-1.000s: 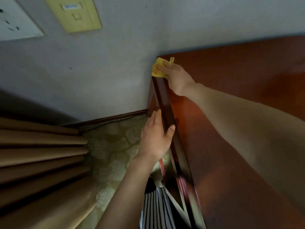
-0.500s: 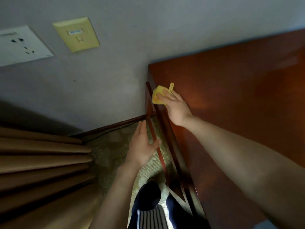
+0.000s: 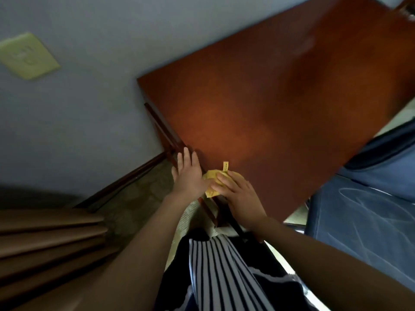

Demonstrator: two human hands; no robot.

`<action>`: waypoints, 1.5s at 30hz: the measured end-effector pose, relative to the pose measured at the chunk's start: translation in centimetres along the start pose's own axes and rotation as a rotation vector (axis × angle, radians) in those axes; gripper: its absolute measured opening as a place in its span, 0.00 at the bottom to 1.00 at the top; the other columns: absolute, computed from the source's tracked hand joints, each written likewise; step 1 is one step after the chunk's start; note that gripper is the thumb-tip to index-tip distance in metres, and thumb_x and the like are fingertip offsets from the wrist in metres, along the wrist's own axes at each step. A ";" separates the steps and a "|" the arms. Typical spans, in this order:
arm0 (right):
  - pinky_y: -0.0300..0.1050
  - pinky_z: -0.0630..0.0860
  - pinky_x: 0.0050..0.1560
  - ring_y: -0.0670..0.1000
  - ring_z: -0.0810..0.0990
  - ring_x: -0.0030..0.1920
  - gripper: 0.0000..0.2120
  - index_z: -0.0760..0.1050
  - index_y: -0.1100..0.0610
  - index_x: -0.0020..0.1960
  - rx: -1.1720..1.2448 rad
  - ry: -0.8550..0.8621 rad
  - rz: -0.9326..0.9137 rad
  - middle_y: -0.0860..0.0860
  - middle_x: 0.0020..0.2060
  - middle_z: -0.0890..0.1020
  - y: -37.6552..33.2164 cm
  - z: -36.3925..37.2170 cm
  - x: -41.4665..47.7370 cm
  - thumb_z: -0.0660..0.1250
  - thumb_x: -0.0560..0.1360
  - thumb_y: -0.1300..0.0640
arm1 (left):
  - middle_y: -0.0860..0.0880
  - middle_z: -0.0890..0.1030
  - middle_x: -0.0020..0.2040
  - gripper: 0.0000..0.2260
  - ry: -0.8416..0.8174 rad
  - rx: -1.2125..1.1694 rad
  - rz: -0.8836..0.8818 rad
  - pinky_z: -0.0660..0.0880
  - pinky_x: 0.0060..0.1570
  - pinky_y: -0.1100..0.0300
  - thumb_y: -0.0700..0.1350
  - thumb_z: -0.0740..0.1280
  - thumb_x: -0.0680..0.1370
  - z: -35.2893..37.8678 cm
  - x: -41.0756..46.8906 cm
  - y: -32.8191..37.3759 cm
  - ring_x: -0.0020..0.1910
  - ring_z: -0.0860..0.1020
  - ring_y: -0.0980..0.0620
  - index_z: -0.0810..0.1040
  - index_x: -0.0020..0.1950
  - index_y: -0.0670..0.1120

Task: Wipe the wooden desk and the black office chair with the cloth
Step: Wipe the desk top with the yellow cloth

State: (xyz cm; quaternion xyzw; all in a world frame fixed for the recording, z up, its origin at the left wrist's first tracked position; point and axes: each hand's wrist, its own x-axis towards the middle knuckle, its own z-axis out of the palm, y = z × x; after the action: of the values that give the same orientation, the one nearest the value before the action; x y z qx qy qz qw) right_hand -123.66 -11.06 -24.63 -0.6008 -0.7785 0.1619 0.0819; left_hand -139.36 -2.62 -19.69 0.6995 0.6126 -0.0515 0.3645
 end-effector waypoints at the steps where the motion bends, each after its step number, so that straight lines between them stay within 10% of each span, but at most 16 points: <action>1: 0.52 0.71 0.56 0.52 0.64 0.68 0.22 0.72 0.46 0.65 0.004 0.050 0.000 0.46 0.67 0.73 -0.1 0.0 -1.5 0.56 0.72 0.54 | 0.44 0.35 0.77 0.43 -0.020 0.031 0.016 0.42 0.72 0.40 0.57 0.66 0.76 0.5 -0.2 0.7 0.76 0.36 0.43 0.42 0.78 0.42; 19: 0.54 0.73 0.63 0.57 0.71 0.67 0.30 0.67 0.48 0.71 -0.068 0.061 0.032 0.49 0.70 0.71 14.5 -4.3 -10.9 0.65 0.71 0.65 | 0.39 0.30 0.75 0.61 -0.230 0.510 0.158 0.37 0.69 0.34 0.72 0.68 0.64 5.7 0.9 7.9 0.74 0.32 0.38 0.32 0.76 0.41; 35: 0.60 0.71 0.58 0.62 0.66 0.67 0.20 0.68 0.51 0.69 -0.001 0.228 0.806 0.52 0.69 0.68 19.2 -7.7 -3.6 0.52 0.78 0.58 | 0.33 0.37 0.76 0.64 -0.139 0.818 0.174 0.43 0.71 0.35 0.74 0.67 0.61 6.1 0.6 8.7 0.76 0.42 0.34 0.35 0.75 0.36; 39: 0.62 0.65 0.65 0.61 0.63 0.71 0.19 0.69 0.50 0.70 0.046 0.278 0.788 0.52 0.71 0.68 15.4 -5.8 -3.9 0.56 0.80 0.56 | 0.33 0.37 0.75 0.64 -0.143 0.832 0.164 0.42 0.71 0.35 0.73 0.67 0.61 6.0 0.7 8.9 0.75 0.42 0.33 0.35 0.75 0.36; 45: 0.57 0.75 0.51 0.56 0.72 0.62 0.19 0.80 0.50 0.58 -0.064 0.339 0.445 0.50 0.59 0.80 10.6 -3.6 -5.3 0.57 0.73 0.50 | 0.33 0.37 0.76 0.64 -0.132 0.832 0.162 0.43 0.70 0.34 0.74 0.67 0.61 6.0 0.7 8.9 0.75 0.42 0.33 0.35 0.75 0.36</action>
State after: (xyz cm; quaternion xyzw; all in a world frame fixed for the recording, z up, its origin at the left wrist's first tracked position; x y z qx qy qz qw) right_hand -111.45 -13.19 -24.66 -0.7777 -0.6074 0.0482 0.1545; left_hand -128.97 -5.31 -20.44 0.8279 0.4582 -0.3099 0.0927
